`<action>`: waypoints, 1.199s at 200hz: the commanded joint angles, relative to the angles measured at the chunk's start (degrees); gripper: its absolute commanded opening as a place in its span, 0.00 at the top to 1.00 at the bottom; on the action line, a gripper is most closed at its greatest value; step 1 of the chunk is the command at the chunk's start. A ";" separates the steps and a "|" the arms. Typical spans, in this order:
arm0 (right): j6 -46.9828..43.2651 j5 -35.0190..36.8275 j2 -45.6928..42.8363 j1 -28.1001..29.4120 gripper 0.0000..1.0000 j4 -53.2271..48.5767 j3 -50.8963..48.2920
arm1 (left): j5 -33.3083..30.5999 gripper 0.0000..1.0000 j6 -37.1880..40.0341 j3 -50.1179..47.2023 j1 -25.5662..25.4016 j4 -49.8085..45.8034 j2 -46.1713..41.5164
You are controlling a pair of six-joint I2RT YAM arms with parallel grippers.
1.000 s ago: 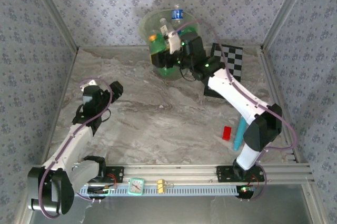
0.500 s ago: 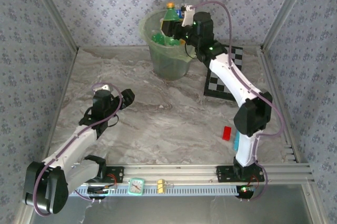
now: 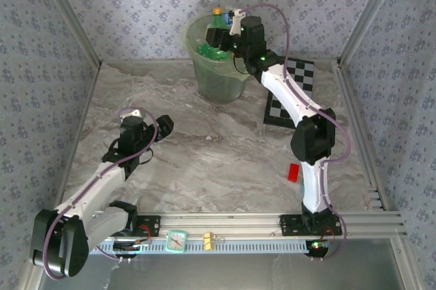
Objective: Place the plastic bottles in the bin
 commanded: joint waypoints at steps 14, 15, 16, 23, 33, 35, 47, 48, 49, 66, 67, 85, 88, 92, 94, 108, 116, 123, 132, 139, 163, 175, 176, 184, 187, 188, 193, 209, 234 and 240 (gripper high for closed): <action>0.18 2.81 1.57 -0.46 0.42 -3.08 3.80 | -0.90 0.00 0.95 0.94 -0.33 0.61 -0.50; 0.20 2.85 1.62 -0.50 0.41 -3.13 3.95 | -0.90 0.00 1.00 0.98 -0.33 0.61 -0.55; 0.20 2.87 1.69 -0.51 0.41 -3.19 4.02 | -0.89 0.00 1.02 1.00 -0.32 0.57 -0.52; 0.24 2.91 1.95 -0.66 0.36 -3.63 4.70 | -0.89 0.00 1.04 1.02 -0.34 0.53 -0.59; 0.24 3.28 2.24 -0.74 0.31 -3.89 5.59 | -0.98 0.00 1.04 1.02 -0.34 0.48 -0.59; 0.17 3.36 2.30 -0.85 0.30 -3.97 5.72 | -0.98 0.00 1.04 1.02 -0.33 0.45 -0.63; 0.08 3.90 2.53 -0.90 0.26 -4.42 6.92 | -0.98 0.00 1.04 1.02 -0.34 0.35 -0.76; 0.01 3.97 2.50 -0.98 0.25 -4.50 7.05 | -0.98 0.00 1.04 1.02 -0.35 0.35 -0.76; -0.02 4.00 2.57 -0.98 0.25 -4.54 7.15 | -0.98 0.00 1.04 1.02 -0.33 0.31 -0.76; -1.13 5.05 2.52 -1.19 0.23 -5.65 8.92 | -1.14 0.00 1.12 1.03 -0.37 0.02 -1.06; -1.21 5.07 2.53 -1.26 0.23 -5.68 9.01 | -1.15 0.00 1.12 1.02 -0.34 0.01 -1.09; -2.61 6.15 1.95 -1.56 0.17 -6.71 10.41 | -1.58 0.00 1.26 1.02 -0.34 -0.27 -1.46; -2.87 6.33 1.80 -1.54 0.17 -6.86 10.48 | -1.64 0.00 1.29 1.05 -0.34 -0.31 -1.51; -3.21 6.52 1.58 -1.59 0.17 -7.00 10.58 | -1.68 0.00 1.34 1.02 -0.35 -0.35 -1.51; -3.39 6.56 1.47 -1.63 0.17 -7.05 10.59 | -1.79 0.00 1.31 1.02 -0.33 -0.35 -1.59; -4.72 7.10 0.36 -1.65 0.15 -7.65 10.47 | -1.87 0.00 1.41 1.09 -0.34 -0.44 -1.64; -5.41 7.33 -0.26 -1.73 0.15 -8.11 10.24 | -1.95 0.00 1.39 1.11 -0.32 -0.36 -1.64; -5.91 7.42 -0.87 -1.74 0.14 -8.27 9.79 | -2.04 0.00 1.39 1.13 -0.32 -0.35 -1.55; -6.25 7.48 -1.68 -1.64 0.14 -8.02 8.63 | -2.14 0.00 1.32 1.16 -0.36 -0.27 -1.45; -6.31 7.47 -2.29 -1.65 0.14 -7.63 7.68 | -2.21 0.00 1.28 1.12 -0.39 -0.11 -1.32; -6.79 6.08 -3.54 -1.36 0.19 -7.45 4.96 | -2.06 0.00 0.97 1.40 -0.34 0.09 -0.94; -7.61 6.21 -3.85 -1.02 0.22 -7.66 3.92 | -2.03 0.00 0.97 1.52 -0.33 0.09 -0.77; -7.66 6.31 -3.90 -0.95 0.22 -7.70 3.87 | -2.03 0.00 0.96 1.54 -0.32 0.09 -0.77; -8.21 6.91 -4.02 -0.77 0.24 -7.74 3.37 | -2.08 0.00 0.95 1.55 -0.34 0.09 -0.77; -8.29 7.17 -4.04 -0.72 0.25 -8.01 3.20 | -2.11 0.00 0.97 1.62 -0.33 -0.02 -0.75; -8.31 7.23 -4.04 -0.71 0.25 -8.10 3.16 | -2.07 0.00 1.01 1.63 -0.33 -0.01 -0.76; -8.32 7.65 -4.05 -0.58 0.26 -8.37 2.85 | -2.10 0.00 0.95 1.67 -0.35 -0.05 -0.68; -7.80 6.78 -3.96 -0.63 0.28 -8.02 1.79 | -2.12 0.00 0.99 1.82 -0.32 -0.18 -0.70; -6.35 5.07 -2.65 -0.27 0.31 -6.45 1.41 | -2.16 0.00 0.79 2.12 -0.36 -0.18 -0.68; -5.87 4.68 -2.04 -0.14 0.31 -5.93 1.61 | -2.22 0.00 0.80 2.23 -0.36 -0.26 -0.76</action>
